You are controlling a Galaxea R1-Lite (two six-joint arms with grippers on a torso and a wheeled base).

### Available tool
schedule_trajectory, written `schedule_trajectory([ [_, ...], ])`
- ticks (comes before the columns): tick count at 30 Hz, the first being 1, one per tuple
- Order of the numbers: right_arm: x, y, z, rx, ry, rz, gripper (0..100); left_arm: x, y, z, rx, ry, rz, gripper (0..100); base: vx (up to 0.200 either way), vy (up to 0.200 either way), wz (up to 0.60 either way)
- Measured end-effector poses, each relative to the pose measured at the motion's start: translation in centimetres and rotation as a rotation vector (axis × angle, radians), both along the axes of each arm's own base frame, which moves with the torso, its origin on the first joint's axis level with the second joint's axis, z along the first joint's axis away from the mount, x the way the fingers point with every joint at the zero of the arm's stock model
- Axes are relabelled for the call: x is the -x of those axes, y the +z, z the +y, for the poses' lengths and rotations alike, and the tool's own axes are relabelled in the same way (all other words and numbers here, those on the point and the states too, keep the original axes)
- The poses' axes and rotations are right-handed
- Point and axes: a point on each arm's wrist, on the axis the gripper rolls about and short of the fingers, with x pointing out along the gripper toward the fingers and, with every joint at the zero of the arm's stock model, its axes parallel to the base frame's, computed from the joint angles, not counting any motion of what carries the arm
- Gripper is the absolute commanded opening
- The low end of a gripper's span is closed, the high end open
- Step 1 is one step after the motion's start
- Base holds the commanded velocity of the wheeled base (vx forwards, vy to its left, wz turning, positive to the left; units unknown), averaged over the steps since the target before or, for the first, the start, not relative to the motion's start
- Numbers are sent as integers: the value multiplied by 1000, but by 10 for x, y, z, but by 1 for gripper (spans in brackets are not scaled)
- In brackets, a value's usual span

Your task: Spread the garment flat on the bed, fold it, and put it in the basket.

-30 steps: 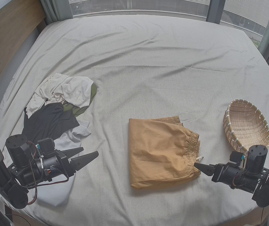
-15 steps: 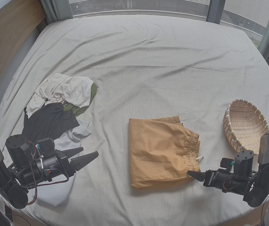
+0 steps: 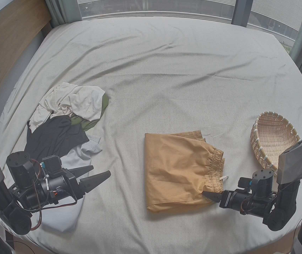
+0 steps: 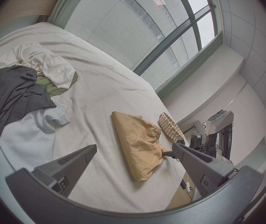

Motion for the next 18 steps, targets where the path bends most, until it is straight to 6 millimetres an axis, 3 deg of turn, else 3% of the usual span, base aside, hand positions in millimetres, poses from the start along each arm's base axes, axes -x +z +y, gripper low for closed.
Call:
schedule_trajectory([
  [18, -25, 2, 32, -44, 64, -108, 100, 0, 1, 0, -3, -1, -6, 100, 0, 0, 0],
])
